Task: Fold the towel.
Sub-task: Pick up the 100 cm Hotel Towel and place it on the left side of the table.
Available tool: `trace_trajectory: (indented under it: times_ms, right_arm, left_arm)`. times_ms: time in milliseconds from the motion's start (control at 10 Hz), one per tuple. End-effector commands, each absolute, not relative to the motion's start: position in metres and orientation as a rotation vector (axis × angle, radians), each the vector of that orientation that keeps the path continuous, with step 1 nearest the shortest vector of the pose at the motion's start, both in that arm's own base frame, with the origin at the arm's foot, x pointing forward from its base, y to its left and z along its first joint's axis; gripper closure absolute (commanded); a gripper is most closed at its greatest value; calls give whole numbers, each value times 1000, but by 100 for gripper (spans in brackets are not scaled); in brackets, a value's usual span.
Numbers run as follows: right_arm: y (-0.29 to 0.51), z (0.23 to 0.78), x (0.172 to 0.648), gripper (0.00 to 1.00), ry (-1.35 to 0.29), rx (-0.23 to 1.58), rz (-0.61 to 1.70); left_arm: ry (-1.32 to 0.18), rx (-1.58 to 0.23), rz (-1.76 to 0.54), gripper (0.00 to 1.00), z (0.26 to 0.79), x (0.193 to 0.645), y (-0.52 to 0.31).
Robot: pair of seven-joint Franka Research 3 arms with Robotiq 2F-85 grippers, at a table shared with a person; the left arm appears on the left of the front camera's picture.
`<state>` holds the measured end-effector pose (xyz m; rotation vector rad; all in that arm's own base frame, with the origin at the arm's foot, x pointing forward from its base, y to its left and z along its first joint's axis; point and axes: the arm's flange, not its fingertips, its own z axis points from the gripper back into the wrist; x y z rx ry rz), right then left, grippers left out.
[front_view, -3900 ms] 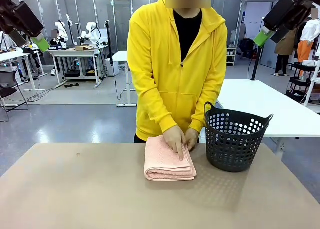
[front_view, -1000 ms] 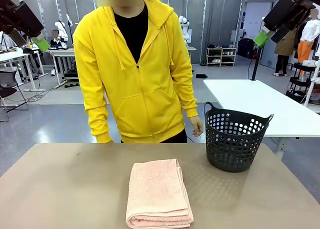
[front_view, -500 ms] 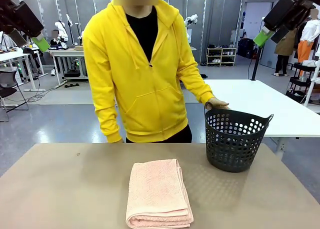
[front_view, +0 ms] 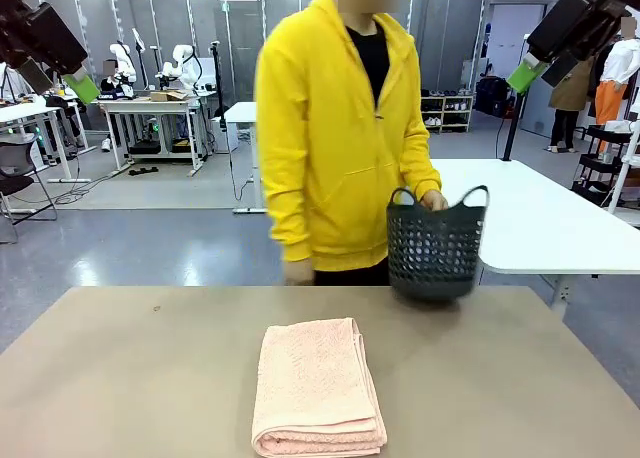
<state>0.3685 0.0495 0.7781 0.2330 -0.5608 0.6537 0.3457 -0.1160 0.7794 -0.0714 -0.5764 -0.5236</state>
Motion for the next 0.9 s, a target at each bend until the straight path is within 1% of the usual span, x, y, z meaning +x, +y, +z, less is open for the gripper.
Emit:
trace_trajectory:
  times_ms: [0, 500, 600, 800]
  right_arm:
    - [48, 781, 368, 9, -550, 234, 648]
    - [48, 781, 368, 9, -550, 234, 648]
    - [48, 781, 368, 9, -550, 234, 648]
    - [48, 781, 368, 9, -550, 234, 648]
  left_arm:
    - [-563, -74, -539, 6, 784, 345, -115]
    - [-576, -71, -524, 6, 779, 346, -116]
    - [-568, -99, -517, 6, 759, 350, -120]
    - [-546, -254, -492, 6, 696, 351, -129]
